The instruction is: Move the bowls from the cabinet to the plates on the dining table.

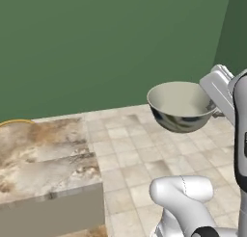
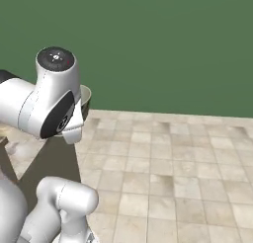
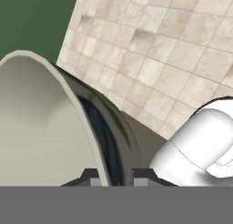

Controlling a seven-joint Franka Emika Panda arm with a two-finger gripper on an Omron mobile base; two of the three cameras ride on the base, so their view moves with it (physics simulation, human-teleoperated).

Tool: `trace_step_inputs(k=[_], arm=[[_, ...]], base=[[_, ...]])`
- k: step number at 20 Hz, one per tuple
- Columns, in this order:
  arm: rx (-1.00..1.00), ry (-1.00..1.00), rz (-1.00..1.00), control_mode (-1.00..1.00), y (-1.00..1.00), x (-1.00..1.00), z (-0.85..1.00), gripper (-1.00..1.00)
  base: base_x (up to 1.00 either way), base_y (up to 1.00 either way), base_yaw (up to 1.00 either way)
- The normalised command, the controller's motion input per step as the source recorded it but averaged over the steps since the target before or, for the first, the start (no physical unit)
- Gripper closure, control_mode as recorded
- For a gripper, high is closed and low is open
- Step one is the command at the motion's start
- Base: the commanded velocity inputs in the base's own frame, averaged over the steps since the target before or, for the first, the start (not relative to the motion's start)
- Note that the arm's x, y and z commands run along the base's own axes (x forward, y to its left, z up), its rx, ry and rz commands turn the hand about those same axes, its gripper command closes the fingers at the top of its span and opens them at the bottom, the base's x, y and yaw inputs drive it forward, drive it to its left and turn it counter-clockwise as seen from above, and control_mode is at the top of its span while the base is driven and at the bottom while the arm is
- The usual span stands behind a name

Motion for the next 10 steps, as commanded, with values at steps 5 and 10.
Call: trace_step_inputs(k=[5, 10], arm=[[0.00, 0.00, 0.00, 1.00, 0.00, 0.00, 0.00, 1.00], [0.00, 0.00, 0.00, 1.00, 0.00, 0.00, 0.00, 1.00]], base=[[0.71, -0.03, 0.23], [0.89, -0.24, 0.25]])
